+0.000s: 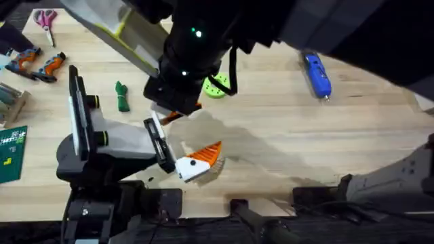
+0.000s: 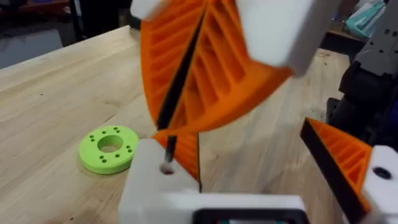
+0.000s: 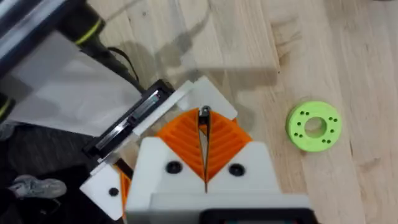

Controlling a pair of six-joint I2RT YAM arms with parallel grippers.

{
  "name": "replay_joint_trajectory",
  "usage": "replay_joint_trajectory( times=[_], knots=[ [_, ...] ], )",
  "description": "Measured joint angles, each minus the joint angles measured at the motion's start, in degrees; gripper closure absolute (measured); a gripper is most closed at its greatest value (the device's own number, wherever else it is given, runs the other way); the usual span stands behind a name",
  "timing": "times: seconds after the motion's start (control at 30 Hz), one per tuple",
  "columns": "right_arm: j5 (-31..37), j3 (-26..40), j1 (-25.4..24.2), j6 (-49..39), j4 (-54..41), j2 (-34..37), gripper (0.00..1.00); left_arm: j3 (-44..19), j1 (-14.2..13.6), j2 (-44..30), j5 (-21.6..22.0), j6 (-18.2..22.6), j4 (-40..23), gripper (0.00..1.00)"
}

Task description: Pick up the gripper from the table and insert it into the empty holder that is missing its gripper. Then pick up a screw, insert it into the mounting hole, and use the screwdriver to tighten it. Finally, clean up the table by picking up the vegetable and placing it into the bucket.

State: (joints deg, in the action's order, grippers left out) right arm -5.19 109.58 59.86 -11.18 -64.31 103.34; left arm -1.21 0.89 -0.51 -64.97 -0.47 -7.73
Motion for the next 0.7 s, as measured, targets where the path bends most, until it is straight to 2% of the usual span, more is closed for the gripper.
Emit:
replay_joint_trajectory(
  times=[0.7],
  knots=[
    [0.0,0.3,-0.5,0.3,0.0,1.6,0.995,0.0,0.0,0.0,0.0,-0.3,0.0,0.024]
  ],
)
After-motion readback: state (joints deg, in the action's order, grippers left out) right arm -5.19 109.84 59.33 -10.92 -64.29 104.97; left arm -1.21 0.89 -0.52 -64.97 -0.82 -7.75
